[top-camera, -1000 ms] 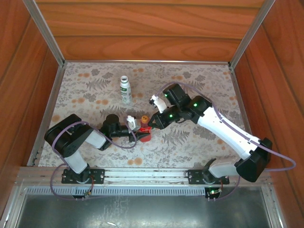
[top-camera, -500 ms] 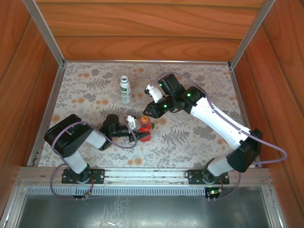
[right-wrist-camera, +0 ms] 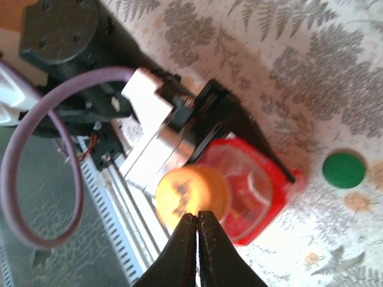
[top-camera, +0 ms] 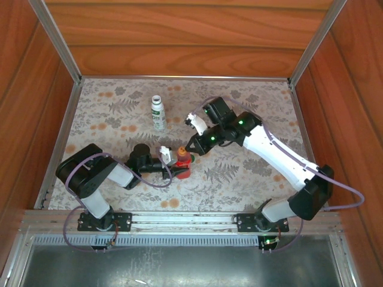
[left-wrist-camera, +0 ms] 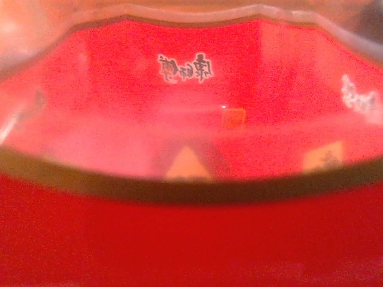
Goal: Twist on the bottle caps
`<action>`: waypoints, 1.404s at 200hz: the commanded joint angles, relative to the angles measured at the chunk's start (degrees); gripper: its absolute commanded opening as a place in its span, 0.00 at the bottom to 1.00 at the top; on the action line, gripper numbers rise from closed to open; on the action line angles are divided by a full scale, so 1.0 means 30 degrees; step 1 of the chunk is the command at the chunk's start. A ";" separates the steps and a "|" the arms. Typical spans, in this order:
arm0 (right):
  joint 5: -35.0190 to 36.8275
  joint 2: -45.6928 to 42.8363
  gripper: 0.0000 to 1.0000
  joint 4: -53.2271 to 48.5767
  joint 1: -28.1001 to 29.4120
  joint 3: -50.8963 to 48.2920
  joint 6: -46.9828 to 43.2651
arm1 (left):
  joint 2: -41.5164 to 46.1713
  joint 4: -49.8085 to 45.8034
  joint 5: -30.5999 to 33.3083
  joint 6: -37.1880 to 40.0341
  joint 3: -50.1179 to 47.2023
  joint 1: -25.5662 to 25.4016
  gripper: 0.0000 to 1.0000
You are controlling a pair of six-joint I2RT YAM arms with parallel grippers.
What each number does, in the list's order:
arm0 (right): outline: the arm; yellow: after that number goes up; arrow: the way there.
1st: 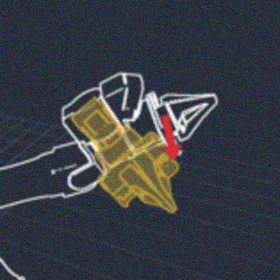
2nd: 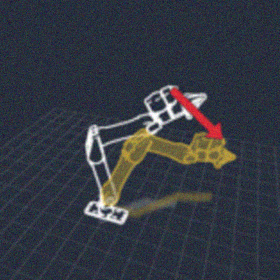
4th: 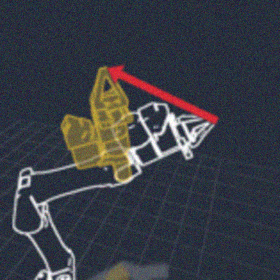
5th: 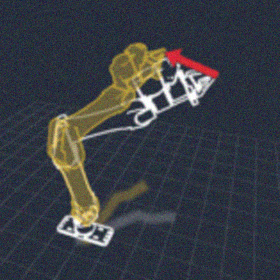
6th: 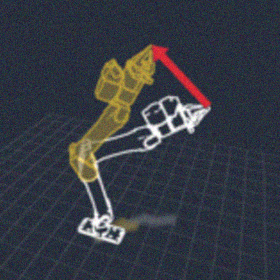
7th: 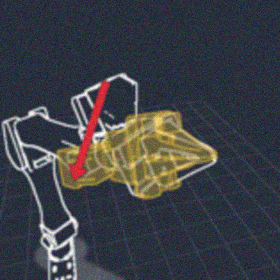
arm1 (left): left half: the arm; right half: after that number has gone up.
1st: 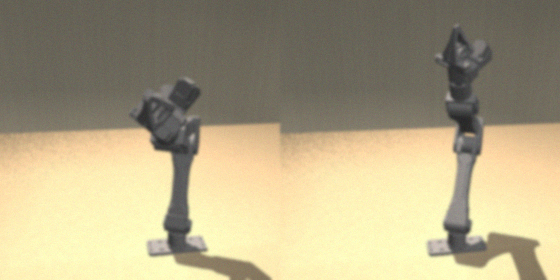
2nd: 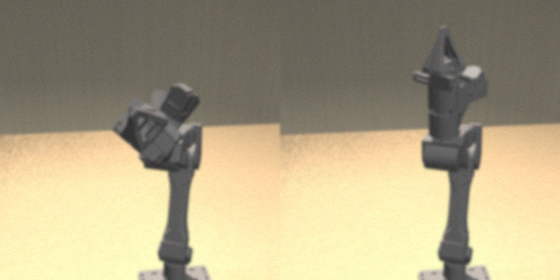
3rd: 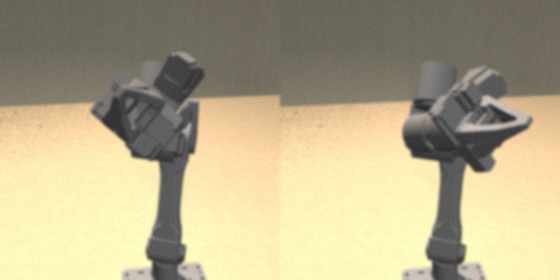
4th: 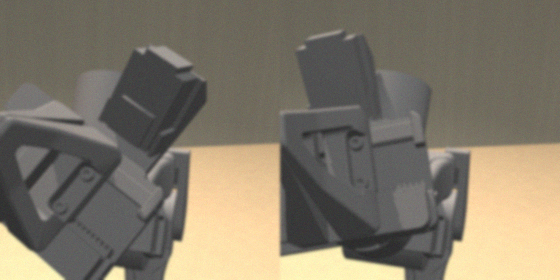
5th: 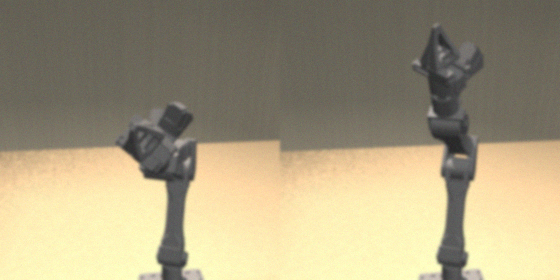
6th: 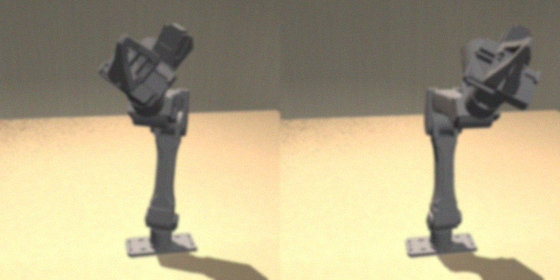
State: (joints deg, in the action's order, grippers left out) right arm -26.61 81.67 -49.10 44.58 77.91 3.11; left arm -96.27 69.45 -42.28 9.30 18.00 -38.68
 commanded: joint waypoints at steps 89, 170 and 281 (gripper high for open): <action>0.4799 -0.4066 0.66 -0.1614 0.0170 -0.0391 -0.5483 | 0.4007 -0.6979 0.1970 0.2885 0.2328 -0.0786 0.53; 0.5672 -0.5895 0.70 -0.1784 0.1086 0.0477 -1.5381 | 0.7656 -1.5147 0.7740 0.9314 0.4639 -0.1865 0.53; 0.9580 -0.2345 0.59 -0.2389 0.3772 0.2206 -1.8836 | 0.8681 -1.6016 0.7898 0.9628 0.4576 -0.2009 0.53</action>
State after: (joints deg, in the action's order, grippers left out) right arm 3.22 74.35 -54.26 55.53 84.33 -49.23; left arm -71.55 22.61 -18.79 37.28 31.14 -43.97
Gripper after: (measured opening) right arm 0.598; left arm 0.532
